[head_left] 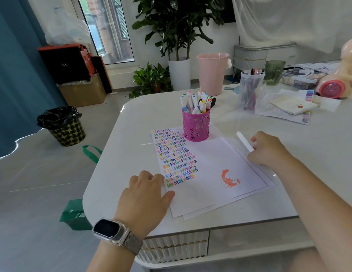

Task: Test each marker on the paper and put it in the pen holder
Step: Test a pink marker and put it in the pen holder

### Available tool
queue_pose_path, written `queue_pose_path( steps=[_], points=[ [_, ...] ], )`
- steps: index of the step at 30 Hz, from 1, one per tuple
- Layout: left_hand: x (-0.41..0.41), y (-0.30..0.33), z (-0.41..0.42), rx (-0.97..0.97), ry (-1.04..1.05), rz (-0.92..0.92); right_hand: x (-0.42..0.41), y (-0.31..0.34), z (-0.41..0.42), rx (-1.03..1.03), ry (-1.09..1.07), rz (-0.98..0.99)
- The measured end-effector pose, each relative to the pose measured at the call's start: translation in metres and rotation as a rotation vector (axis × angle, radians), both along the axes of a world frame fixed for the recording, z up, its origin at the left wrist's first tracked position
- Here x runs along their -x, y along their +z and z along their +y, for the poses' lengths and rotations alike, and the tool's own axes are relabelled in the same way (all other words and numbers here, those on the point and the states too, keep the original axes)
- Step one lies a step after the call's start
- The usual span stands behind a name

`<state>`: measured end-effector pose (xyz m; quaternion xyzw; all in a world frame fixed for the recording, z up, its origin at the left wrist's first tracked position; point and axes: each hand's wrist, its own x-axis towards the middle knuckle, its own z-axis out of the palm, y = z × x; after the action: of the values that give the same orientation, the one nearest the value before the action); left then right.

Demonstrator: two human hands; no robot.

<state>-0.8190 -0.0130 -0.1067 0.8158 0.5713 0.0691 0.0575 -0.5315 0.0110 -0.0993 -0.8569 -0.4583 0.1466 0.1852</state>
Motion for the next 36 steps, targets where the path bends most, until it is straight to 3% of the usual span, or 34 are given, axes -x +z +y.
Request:
queue_pose_path(
  steps=[3, 8, 12, 14, 17, 23, 28, 31, 36],
  points=[
    [-0.002, 0.000, 0.000, -0.045, 0.009, -0.063, 0.005, 0.005, -0.007, -0.090, 0.013, 0.054],
    [-0.010, 0.002, 0.001, -0.082, -0.038, -0.295, 0.047, 0.020, -0.025, -0.169, 0.224, 0.582],
    [-0.019, 0.002, -0.004, -0.085, -0.141, -0.416, 0.089, 0.021, -0.035, -0.256, 0.323, 0.726],
    [-0.024, 0.001, -0.008, -0.103, -0.184, -0.448, 0.110, 0.019, -0.039, -0.360, 0.318, 0.796],
    [-0.028, 0.002, -0.010, -0.084, -0.246, -0.544, 0.135, 0.021, -0.047, -0.433, 0.286, 1.076],
    [-0.033, 0.009, -0.018, -0.090, -0.342, -0.661, 0.140, 0.024, -0.045, -0.578, 0.044, 1.411],
    [-0.037, 0.004, -0.018, -0.211, -0.333, -0.569, 0.139, 0.028, -0.048, -0.512, 0.082, 1.546],
    [-0.035, 0.006, -0.016, -0.330, -0.298, -0.450, 0.129, 0.034, -0.044, -0.613, 0.081, 1.529],
    [-0.033, 0.006, -0.016, -0.366, -0.281, -0.303, 0.116, 0.042, -0.046, -0.656, 0.038, 1.740]
  ],
)
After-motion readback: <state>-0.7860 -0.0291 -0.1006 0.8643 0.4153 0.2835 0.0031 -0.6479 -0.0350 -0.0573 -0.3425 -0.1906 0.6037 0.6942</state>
